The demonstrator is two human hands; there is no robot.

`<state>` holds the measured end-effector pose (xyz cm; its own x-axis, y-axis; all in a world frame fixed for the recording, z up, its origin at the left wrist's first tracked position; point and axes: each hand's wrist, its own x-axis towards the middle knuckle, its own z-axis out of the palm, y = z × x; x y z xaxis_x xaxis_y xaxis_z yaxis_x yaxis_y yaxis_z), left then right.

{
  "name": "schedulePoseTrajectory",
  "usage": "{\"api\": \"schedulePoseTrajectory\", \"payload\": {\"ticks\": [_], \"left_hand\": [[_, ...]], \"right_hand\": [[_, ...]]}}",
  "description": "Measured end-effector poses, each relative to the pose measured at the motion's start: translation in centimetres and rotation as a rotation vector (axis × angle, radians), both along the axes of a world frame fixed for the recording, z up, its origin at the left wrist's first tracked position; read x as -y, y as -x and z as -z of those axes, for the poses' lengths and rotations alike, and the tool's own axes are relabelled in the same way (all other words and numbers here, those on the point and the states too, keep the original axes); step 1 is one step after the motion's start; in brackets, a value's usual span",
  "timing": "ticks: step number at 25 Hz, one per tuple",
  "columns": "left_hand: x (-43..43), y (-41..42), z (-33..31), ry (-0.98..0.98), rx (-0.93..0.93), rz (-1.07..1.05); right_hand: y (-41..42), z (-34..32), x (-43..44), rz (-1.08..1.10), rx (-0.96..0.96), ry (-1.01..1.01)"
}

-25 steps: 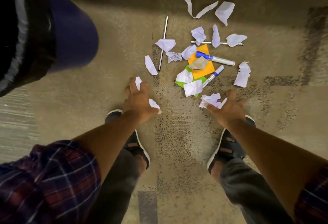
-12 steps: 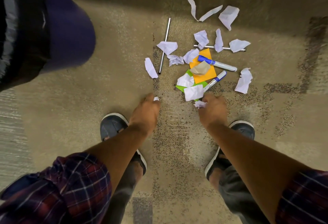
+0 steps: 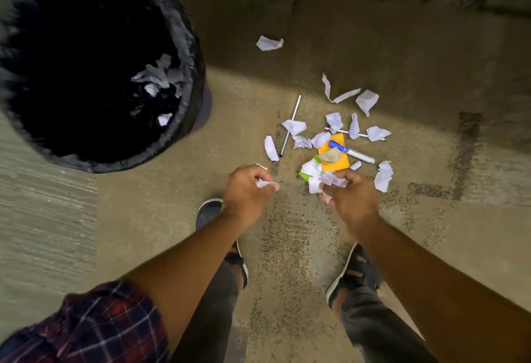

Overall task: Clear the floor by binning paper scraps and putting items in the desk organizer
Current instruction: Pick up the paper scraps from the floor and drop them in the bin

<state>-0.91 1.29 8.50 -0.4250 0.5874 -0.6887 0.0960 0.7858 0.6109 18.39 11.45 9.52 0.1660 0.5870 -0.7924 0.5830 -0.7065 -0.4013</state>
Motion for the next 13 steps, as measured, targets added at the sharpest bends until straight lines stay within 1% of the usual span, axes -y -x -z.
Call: {"api": "schedulePoseTrajectory", "payload": {"ticks": [3, 4, 6, 8, 10, 13], "left_hand": [[-1.9, 2.6, -5.9, -0.149, 0.031, -0.157], [-2.2, 4.0, -8.2, -0.195, 0.018, -0.210], [-2.5, 6.9, -11.9, -0.249, -0.068, -0.304], [-2.0, 10.3, -14.9, -0.270, -0.186, -0.414], [-1.2, 14.0, -16.6, -0.260, -0.238, -0.528], [-0.6, 18.1, -17.2, -0.190, -0.158, -0.665]], "right_hand": [[6.3, -5.6, -1.3, -0.045, -0.157, -0.113], [9.0, -7.7, -1.6, -0.070, -0.198, -0.152], [13.8, -11.1, -1.8, -0.119, -0.282, -0.218], [18.5, -14.0, -1.8, -0.100, -0.409, -0.223], [22.7, -16.0, -1.5, -0.099, -0.475, -0.228], [27.5, -17.0, -0.6, -0.144, -0.493, -0.185]]}}
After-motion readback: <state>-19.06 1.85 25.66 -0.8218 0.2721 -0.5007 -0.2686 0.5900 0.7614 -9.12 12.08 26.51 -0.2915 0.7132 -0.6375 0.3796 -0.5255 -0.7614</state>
